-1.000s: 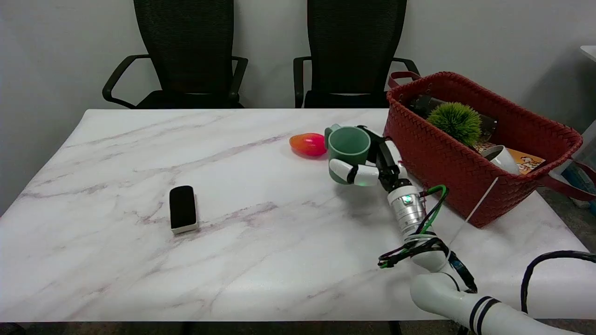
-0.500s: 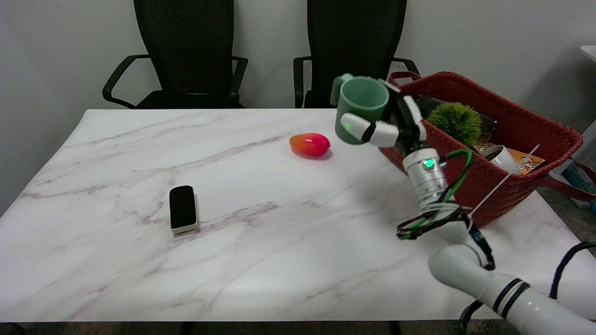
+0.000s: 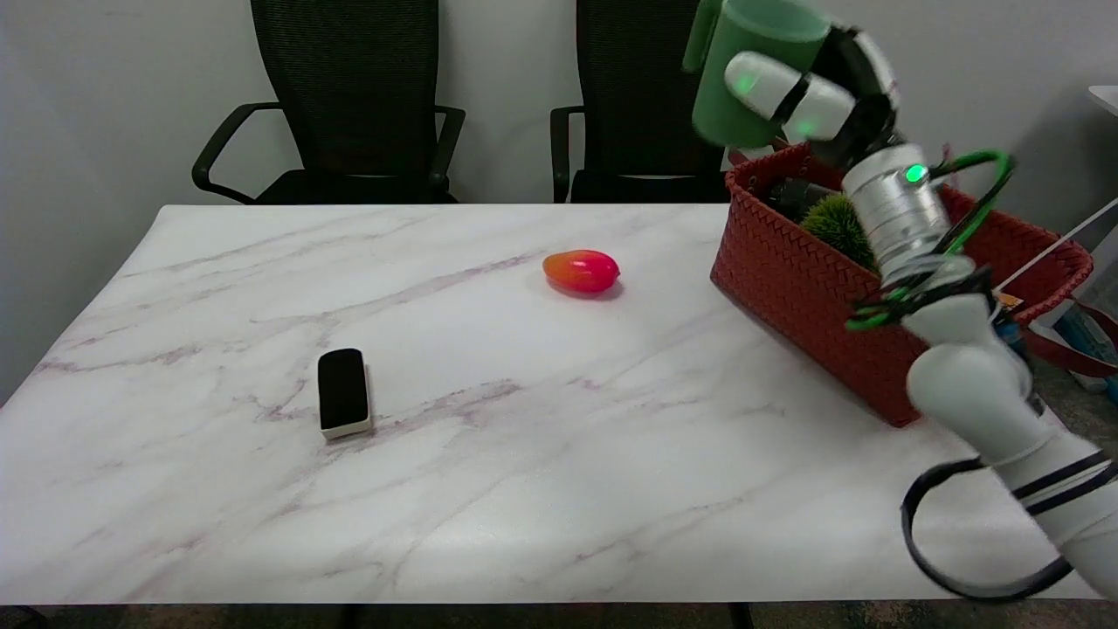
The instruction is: Place the green mug into the brown storage basket.
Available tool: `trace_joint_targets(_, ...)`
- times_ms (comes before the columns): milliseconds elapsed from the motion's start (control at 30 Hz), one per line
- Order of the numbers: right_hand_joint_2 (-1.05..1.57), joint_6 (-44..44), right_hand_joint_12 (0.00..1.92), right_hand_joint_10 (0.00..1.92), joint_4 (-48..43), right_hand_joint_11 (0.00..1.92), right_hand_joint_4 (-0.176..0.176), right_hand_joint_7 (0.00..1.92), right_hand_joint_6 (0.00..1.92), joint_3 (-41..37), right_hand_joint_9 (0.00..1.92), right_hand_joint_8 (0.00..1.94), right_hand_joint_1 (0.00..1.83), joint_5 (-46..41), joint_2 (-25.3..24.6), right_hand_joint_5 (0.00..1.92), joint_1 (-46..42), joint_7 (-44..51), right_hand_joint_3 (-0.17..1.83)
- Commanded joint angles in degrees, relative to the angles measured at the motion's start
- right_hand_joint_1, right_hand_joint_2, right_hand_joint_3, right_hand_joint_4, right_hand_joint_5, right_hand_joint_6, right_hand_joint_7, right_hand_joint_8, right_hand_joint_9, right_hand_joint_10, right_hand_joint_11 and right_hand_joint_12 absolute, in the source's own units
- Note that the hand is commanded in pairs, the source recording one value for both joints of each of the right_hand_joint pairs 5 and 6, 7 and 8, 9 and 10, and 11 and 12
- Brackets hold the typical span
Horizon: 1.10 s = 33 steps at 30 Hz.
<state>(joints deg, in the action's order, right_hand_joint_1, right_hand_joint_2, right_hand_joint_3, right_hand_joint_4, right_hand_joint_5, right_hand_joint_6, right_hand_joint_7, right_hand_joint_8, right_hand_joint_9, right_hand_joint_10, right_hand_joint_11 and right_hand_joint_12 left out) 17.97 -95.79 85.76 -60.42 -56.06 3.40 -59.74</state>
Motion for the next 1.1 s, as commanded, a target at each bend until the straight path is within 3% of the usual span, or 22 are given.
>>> trace_joint_targets(33,0.87,-22.55,0.96,1.02,-1.23,0.96,0.0,1.03,0.81,-25.56,1.02,1.03,1.24,-9.9,9.42,0.81,9.19,-0.15,0.58)
trace_joint_targets(267,0.89,-21.54,0.96,1.03,7.63,0.96,0.0,1.04,0.81,-31.46,1.03,1.04,1.24,-5.89,12.76,0.81,4.81,0.49,0.58)
trace_joint_targets(667,0.93,-27.63,0.98,1.08,10.68,0.98,0.0,1.09,0.82,-39.57,1.08,1.09,1.24,36.41,11.35,0.82,-5.61,0.49,0.58)
trace_joint_targets(900,0.93,-30.14,0.96,1.09,10.46,0.96,0.0,1.1,0.81,-38.68,1.09,1.1,1.24,49.66,11.6,0.81,-7.81,2.54,0.56)
trace_joint_targets(1100,0.93,-32.86,0.94,1.1,7.2,0.94,0.0,1.1,0.78,-36.65,1.1,1.1,1.25,55.15,11.99,0.78,-11.55,3.13,0.55)
